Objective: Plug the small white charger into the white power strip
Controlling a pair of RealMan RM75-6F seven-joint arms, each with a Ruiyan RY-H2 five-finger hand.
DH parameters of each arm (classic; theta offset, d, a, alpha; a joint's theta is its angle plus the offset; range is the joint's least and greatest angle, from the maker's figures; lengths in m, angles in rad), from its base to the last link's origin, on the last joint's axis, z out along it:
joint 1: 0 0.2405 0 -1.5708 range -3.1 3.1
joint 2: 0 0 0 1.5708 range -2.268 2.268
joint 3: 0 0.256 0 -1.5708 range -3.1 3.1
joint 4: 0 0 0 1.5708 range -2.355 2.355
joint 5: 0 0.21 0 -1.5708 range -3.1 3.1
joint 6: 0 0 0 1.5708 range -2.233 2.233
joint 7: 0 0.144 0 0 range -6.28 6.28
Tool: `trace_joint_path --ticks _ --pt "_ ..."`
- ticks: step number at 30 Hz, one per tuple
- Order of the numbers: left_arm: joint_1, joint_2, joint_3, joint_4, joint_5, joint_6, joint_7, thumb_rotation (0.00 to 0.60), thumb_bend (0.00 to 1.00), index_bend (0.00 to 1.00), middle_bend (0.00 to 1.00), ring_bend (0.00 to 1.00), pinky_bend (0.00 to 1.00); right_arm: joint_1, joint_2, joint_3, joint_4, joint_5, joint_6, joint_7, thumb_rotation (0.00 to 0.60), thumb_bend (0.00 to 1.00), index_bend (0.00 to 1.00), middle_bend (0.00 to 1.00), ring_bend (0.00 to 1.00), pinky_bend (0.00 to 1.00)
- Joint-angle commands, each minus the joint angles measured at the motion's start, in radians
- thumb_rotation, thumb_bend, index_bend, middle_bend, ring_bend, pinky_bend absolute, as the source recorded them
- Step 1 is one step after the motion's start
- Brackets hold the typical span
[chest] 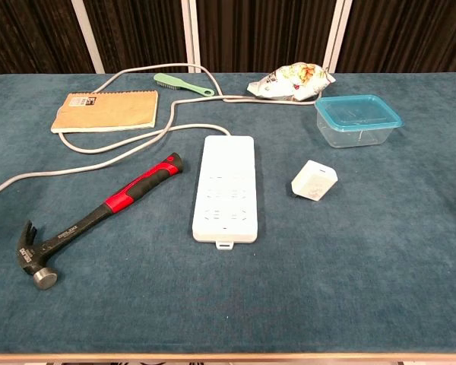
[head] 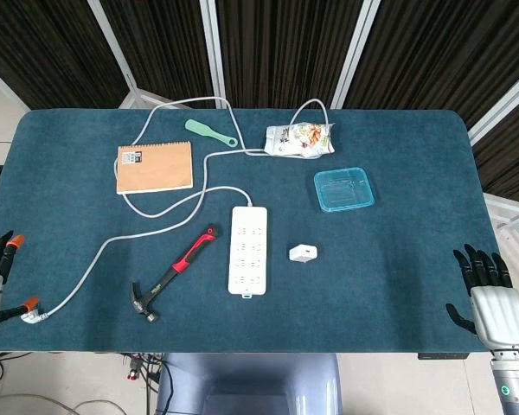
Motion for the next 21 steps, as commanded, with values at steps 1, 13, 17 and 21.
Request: trace_joint_path --ticks 1,13,17,21 --pt "-0.001 0.001 -0.001 -0.001 -0.003 -0.003 -0.003 0.600 0.00 0.00 0.00 0.00 0.00 0.000 0.001 0.002 -0.001 0.005 -0.003 0.004 0.600 0.34 0.00 0.00 0.00 0.00" --pt "0.002 -0.004 -0.002 -0.001 0.005 0.009 0.002 0.600 0.00 0.00 0.00 0.00 0.00 -0.003 0.007 0.000 -0.009 0.000 0.003 0.023 0.600 0.34 0.00 0.00 0.00 0.00" --pt "-0.002 -0.007 -0.002 -0.002 0.003 0.003 0.005 0.600 0.00 0.00 0.00 0.00 0.00 -0.004 0.008 0.002 -0.010 -0.003 0.007 0.029 0.600 0.34 0.00 0.00 0.00 0.00" --pt "-0.002 -0.007 -0.003 -0.006 0.000 0.000 0.004 0.600 0.00 0.00 0.00 0.00 0.00 -0.004 0.014 0.005 -0.031 0.003 0.006 0.039 0.600 0.34 0.00 0.00 0.00 0.00"
